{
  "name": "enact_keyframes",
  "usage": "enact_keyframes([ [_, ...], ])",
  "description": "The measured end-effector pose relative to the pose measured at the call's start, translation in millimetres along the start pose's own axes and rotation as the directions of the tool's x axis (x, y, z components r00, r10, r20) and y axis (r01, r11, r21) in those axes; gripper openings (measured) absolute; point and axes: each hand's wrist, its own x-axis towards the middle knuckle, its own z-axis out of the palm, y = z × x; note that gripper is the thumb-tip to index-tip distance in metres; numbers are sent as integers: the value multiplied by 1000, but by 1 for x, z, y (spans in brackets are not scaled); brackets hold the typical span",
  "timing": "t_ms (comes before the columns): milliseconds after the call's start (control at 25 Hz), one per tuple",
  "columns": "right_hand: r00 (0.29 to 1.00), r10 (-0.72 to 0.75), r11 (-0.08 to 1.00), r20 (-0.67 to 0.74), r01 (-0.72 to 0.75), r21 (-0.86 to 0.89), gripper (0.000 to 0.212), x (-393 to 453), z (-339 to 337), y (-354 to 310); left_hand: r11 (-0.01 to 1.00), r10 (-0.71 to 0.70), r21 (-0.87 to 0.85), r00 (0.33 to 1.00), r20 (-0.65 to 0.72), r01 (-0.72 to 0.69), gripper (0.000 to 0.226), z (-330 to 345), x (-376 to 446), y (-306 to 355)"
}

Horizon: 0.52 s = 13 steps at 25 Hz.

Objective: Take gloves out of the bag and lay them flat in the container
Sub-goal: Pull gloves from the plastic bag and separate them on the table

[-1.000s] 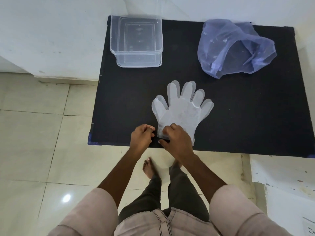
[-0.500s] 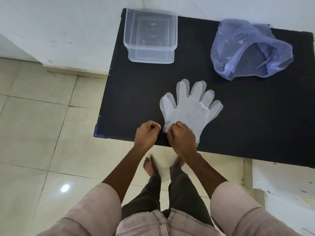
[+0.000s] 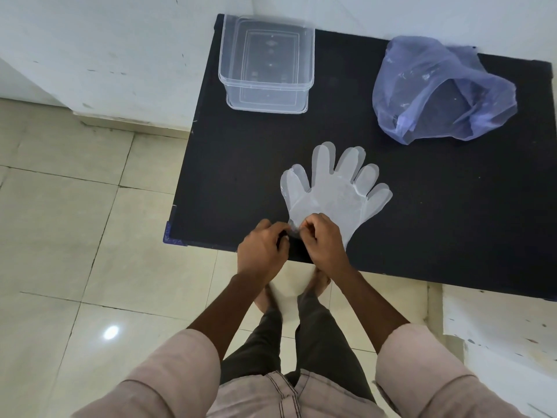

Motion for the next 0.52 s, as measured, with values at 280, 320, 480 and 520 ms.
enact_keyframes([
  [280, 997, 80, 986, -7, -78, 146, 12, 3, -12, 2, 985, 92, 144, 994, 62, -100, 25, -4, 2, -2],
  [320, 995, 103, 979, -8, -100, 179, 13, 3, -15, 1, 987, 80, 138, 995, 63, -88, 24, -6, 3, -1],
  [480, 967, 247, 896, 65, -254, 363, 20, 10, -25, -3, 994, 15, -110, 999, 29, -12, 16, -10, 10, 6],
  [520, 960, 270, 871, 70, -274, 408, 22, 12, -27, -4, 969, -32, -243, 998, 54, 44, 16, -10, 15, 10],
])
